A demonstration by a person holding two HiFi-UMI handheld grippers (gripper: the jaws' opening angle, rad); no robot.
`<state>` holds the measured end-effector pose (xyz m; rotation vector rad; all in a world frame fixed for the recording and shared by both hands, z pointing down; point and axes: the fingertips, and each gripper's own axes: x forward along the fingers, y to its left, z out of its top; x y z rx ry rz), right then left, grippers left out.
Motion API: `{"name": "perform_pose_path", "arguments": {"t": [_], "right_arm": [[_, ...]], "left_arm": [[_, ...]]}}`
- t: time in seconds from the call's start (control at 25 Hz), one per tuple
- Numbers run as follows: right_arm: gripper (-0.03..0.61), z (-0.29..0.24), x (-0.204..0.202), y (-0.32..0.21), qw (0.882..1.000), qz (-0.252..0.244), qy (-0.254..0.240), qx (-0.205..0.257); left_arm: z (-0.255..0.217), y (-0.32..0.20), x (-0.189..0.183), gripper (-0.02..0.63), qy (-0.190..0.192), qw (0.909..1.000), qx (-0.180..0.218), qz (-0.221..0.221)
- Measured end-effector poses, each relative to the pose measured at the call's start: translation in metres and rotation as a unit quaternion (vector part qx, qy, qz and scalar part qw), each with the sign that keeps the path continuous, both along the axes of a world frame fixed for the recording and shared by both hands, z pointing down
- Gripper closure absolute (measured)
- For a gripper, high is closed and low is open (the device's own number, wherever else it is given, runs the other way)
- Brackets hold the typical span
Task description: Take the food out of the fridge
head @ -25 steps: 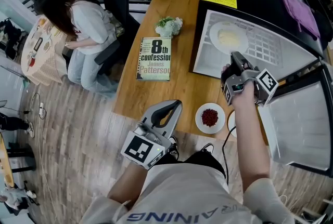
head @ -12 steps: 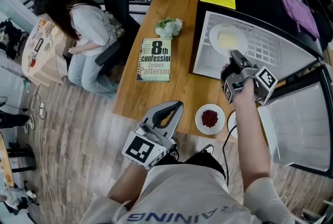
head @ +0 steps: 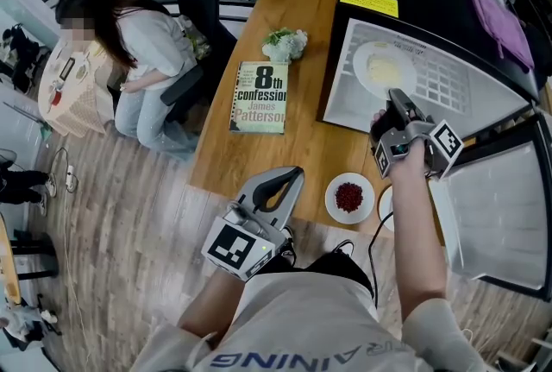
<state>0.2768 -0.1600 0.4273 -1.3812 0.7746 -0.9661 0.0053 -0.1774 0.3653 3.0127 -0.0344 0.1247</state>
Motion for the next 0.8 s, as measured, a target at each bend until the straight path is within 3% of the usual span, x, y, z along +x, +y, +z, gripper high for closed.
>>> {"name": "perform_pose_path", "arguments": {"t": [0.52, 0.8], "right_arm": [[0.535, -0.012, -0.031, 0.035, 0.999, -0.032, 0.029, 0.006], [0.535, -0.005, -0.081, 0.07, 0.997, -0.076, 0.033, 0.0]], "left_arm": [[0.0, -0.001, 0.004, 0.607, 0.004, 1.0, 0.0, -0.004], [-0.004, 0.01, -0.009, 0.606, 0.009, 0.9999, 0.003, -0.014]]}}
